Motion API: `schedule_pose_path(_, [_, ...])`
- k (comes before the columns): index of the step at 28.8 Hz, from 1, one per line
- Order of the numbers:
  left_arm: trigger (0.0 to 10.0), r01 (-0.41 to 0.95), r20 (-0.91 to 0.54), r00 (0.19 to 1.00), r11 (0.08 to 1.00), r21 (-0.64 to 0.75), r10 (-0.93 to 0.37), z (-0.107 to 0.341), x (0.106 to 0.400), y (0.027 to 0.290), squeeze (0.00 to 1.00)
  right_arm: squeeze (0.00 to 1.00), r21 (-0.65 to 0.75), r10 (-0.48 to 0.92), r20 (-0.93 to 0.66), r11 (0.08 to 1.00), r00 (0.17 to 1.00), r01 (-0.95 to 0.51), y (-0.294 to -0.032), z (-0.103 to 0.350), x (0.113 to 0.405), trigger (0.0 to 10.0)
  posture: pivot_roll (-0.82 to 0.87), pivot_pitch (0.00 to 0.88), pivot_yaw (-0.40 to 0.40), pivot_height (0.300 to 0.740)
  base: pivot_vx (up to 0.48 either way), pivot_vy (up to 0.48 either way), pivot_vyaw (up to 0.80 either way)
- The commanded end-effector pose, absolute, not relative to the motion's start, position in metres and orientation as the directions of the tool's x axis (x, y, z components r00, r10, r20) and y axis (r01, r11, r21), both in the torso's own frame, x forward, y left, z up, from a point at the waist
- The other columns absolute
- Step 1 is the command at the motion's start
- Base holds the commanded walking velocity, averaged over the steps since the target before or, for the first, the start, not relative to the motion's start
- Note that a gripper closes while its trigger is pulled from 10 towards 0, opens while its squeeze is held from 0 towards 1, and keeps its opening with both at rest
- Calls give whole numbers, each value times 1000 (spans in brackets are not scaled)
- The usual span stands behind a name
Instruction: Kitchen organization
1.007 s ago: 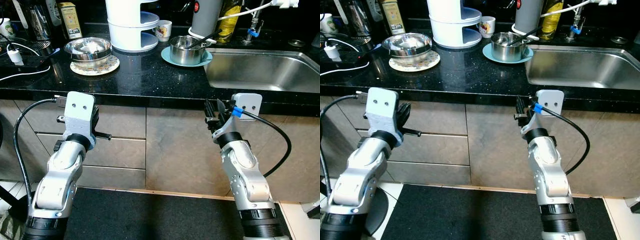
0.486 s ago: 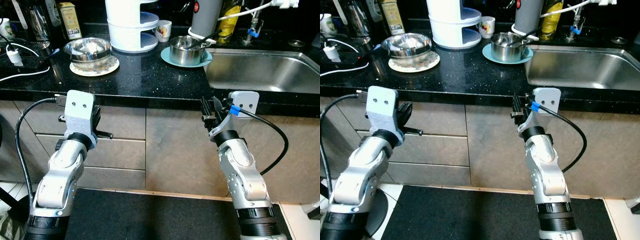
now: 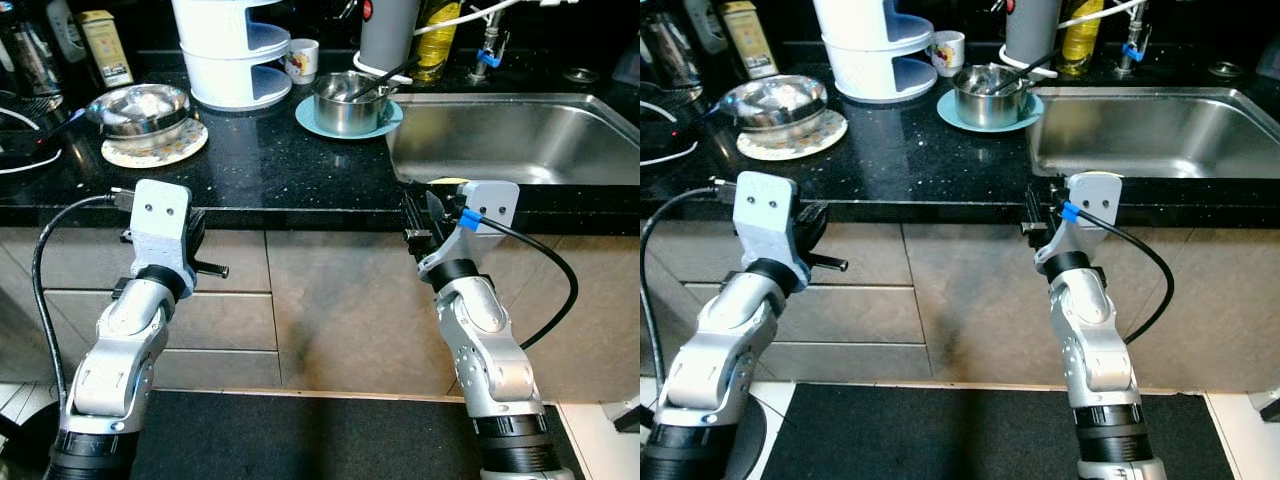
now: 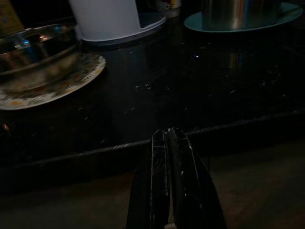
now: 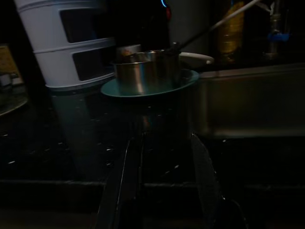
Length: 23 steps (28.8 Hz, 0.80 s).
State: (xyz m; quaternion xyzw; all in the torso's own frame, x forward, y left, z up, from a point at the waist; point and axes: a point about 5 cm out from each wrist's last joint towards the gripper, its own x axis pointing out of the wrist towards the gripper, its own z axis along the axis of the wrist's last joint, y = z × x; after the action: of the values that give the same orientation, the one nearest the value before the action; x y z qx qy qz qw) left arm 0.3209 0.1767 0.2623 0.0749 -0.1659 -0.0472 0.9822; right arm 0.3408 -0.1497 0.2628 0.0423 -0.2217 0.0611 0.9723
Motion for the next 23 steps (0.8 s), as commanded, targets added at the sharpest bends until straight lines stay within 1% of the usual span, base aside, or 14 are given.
schedule_pose_path(1, [10000,70,325,938,983,171,-124,265,318,178,0,0,56,101,443,989,891,-140,-149,263,338,10000,36,206,11,740,345,0,0])
schedule_pose_path(23, [10000,75,327,936,982,176,-130,266,319,178,0,0,57,94,445,989,891,-133,-151,265,338,10000,33,218,11,740,329,0,0])
